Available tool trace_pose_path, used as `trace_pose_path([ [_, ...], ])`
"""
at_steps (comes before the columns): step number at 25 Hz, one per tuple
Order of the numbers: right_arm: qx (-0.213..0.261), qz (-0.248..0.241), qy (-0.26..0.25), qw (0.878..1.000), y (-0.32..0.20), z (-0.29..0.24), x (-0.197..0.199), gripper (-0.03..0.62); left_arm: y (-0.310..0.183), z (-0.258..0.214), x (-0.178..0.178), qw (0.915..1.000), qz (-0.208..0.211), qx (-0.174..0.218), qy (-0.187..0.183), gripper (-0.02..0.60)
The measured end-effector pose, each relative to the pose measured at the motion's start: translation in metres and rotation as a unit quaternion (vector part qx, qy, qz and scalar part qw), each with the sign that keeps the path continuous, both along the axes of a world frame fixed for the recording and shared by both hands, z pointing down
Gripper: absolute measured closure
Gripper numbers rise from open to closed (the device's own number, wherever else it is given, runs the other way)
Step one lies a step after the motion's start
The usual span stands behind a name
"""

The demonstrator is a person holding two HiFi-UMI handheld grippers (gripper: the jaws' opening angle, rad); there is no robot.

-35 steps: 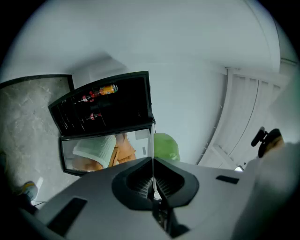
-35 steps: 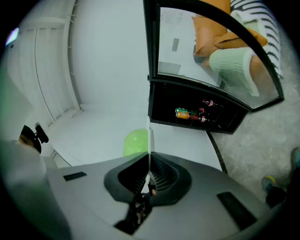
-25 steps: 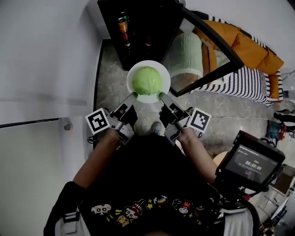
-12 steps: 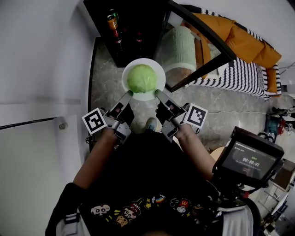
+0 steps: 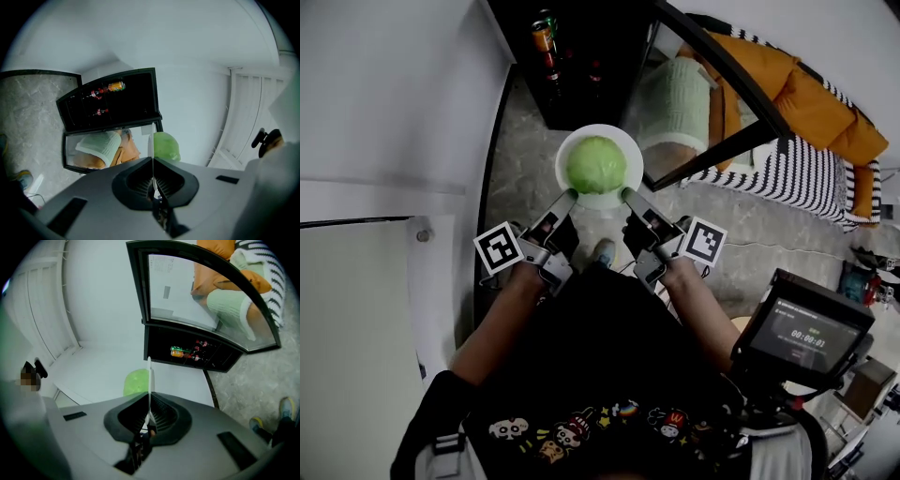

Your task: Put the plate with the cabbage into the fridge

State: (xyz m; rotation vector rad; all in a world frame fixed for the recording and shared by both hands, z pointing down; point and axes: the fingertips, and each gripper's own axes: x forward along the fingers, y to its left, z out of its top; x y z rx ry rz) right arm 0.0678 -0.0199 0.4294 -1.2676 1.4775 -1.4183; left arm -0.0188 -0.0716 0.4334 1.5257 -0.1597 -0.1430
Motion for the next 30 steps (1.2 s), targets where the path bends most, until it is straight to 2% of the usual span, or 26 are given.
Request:
trace_pose_path([
  [9, 0.01, -0.018, -0.007, 1.0, -0.002, -0.001, -0.002, 0.577, 0.0, -0.003, -0.005, 0.9996, -0.021, 0.019, -0.004, 0.572],
  [15, 0.018, -0.04, -0.006, 0.999, -0.007, -0.002, -0.004, 0.577, 0.0, -0.004, -0.008, 0.999, -0.04, 0.018, -0.006, 0.572],
  [30, 0.038, -0.028, -0.007, 0.999, -0.008, -0.007, -0.004, 0.577, -0.001, -0.012, -0.006, 0.9988, -0.034, 0.035, -0.002, 0.572],
])
